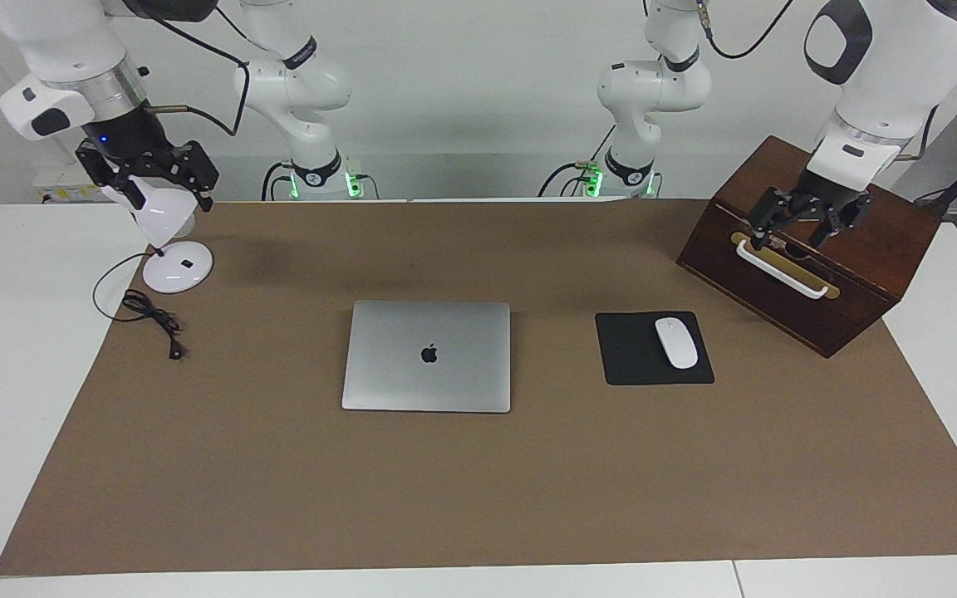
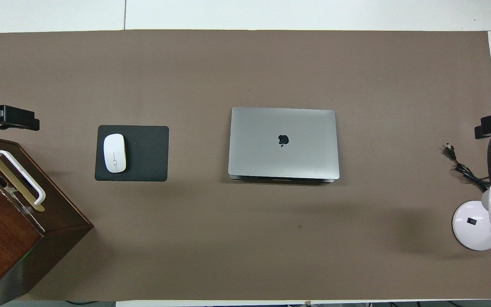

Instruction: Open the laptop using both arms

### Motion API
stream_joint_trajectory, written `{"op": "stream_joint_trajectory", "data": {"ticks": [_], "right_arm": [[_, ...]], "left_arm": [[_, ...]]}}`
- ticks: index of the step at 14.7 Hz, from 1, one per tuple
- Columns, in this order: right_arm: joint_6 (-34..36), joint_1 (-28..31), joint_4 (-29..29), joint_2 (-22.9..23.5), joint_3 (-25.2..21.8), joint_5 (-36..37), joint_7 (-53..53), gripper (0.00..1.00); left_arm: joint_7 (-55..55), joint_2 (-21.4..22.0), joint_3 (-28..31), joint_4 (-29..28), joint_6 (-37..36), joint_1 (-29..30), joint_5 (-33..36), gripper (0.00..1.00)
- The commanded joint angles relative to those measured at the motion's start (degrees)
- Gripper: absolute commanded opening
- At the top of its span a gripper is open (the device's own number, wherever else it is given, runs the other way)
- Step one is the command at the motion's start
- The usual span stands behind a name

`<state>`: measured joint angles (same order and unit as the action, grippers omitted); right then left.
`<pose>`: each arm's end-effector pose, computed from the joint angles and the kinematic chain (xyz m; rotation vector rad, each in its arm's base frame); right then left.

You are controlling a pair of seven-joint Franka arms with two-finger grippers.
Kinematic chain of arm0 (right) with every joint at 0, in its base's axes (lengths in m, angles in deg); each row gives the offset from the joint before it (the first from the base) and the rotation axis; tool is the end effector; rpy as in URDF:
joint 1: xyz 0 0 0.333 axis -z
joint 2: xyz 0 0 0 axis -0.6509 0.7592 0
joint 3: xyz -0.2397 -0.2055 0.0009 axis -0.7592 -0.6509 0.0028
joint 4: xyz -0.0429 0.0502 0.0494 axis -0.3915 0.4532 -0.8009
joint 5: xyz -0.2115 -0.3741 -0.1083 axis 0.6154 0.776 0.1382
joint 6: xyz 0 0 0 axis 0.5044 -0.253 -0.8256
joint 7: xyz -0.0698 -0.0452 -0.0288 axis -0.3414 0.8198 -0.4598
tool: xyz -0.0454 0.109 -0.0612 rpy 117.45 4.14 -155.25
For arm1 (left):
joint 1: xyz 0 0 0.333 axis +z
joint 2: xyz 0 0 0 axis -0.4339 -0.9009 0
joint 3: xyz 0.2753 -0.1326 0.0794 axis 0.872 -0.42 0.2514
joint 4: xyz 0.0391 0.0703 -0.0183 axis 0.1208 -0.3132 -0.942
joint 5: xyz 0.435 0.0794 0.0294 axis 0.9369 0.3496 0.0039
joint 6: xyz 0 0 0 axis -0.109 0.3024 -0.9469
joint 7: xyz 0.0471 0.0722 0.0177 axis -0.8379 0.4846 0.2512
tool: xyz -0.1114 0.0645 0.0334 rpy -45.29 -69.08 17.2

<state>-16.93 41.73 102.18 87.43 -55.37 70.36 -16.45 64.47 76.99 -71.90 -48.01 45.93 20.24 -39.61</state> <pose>0.5839 -0.0358 0.6298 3.1278 -0.1049 -0.0138 0.6106 -0.0091 0.5733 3.1160 -0.0586 0.1008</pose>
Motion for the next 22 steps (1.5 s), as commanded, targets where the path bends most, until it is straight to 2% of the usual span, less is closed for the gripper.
{"op": "stream_joint_trajectory", "data": {"ticks": [1, 13, 19, 22], "right_arm": [[0.9, 1.0, -0.6, 0.4, 0.2, 0.3, -1.7, 1.0], [0.4, 3.4, -0.4, -0.2, -0.7, -1.0, -2.4, 1.0], [0.2, 4.5, 2.2, -1.3, -0.8, -1.1, -2.6, 1.0], [-2.9, 5.6, 3.7, -1.5, -0.9, -1.2, -11.5, 1.0]], "left_arm": [[0.3, 0.9, -0.5, -0.7, -0.9, 0.6, 1.0, 1.0], [0.4, 0.9, -0.5, -0.7, -0.9, 0.6, 1.0, 1.0], [0.5, 0.9, -0.5, -0.8, -0.3, 0.6, 1.0, 1.0], [0.2, 0.9, -0.4, -0.6, -0.8, 0.7, 1.0, 1.0]]}}
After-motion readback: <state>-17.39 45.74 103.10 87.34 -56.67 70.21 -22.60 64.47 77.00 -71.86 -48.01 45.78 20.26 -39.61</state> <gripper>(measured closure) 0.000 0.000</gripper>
